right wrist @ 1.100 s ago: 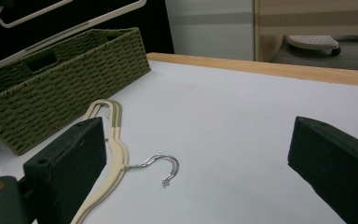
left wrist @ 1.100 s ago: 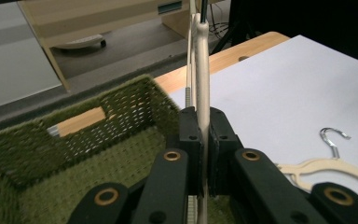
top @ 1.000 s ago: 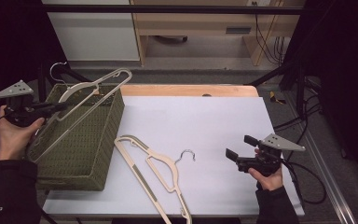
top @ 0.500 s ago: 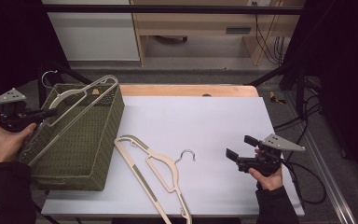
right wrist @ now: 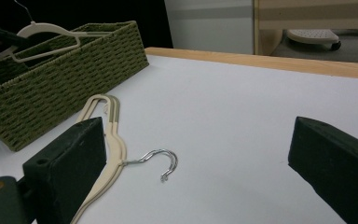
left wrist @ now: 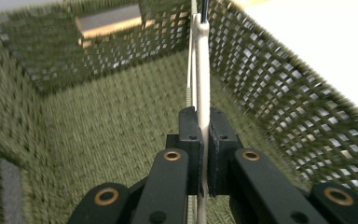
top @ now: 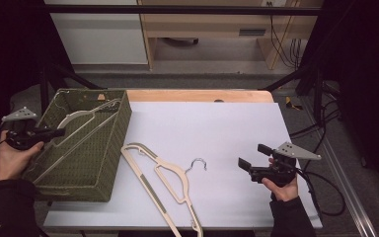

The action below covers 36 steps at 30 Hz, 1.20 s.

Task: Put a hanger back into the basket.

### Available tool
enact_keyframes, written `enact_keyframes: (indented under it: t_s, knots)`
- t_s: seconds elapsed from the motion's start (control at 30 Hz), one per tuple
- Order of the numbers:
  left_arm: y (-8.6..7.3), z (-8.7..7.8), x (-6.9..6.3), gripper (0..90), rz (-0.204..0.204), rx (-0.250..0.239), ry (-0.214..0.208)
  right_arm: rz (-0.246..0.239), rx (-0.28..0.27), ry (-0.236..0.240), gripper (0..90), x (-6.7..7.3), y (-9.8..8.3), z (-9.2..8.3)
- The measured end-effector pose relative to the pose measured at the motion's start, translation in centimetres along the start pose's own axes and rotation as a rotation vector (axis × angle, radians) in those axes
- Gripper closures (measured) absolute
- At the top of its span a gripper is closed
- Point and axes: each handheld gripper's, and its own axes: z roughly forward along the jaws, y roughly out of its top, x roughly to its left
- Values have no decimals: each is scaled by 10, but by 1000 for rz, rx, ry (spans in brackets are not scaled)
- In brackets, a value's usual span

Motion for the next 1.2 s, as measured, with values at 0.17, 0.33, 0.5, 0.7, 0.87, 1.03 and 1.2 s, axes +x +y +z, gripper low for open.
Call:
enact_keyframes:
  t_s: [0.17, 0.33, 0.5, 0.7, 0.87, 1.03, 1.2]
  knots:
    - [-12, 15, -1, 857, -23, 5, 18, 0, 5, 3, 46, 0, 0, 1]
    - [-19, 24, 0, 839, -31, 80, 106, 9, -1, 5, 46, 1, 0, 1]
    - [-21, 23, 6, 816, -98, 103, 186, 3, 13, 2, 47, 1, -1, 3]
    - [-24, 23, 11, 707, -132, 142, 247, 1, 16, 8, 47, 2, -2, 5]
    - [-24, 24, 12, 590, -166, 160, 271, 3, 16, 10, 48, 2, -2, 5]
    - [-25, 25, 14, 493, -210, 182, 294, -1, 22, 16, 48, 4, -2, 6]
    - [-23, 20, 11, 459, -220, 169, 310, -2, 16, 16, 47, 6, -2, 7]
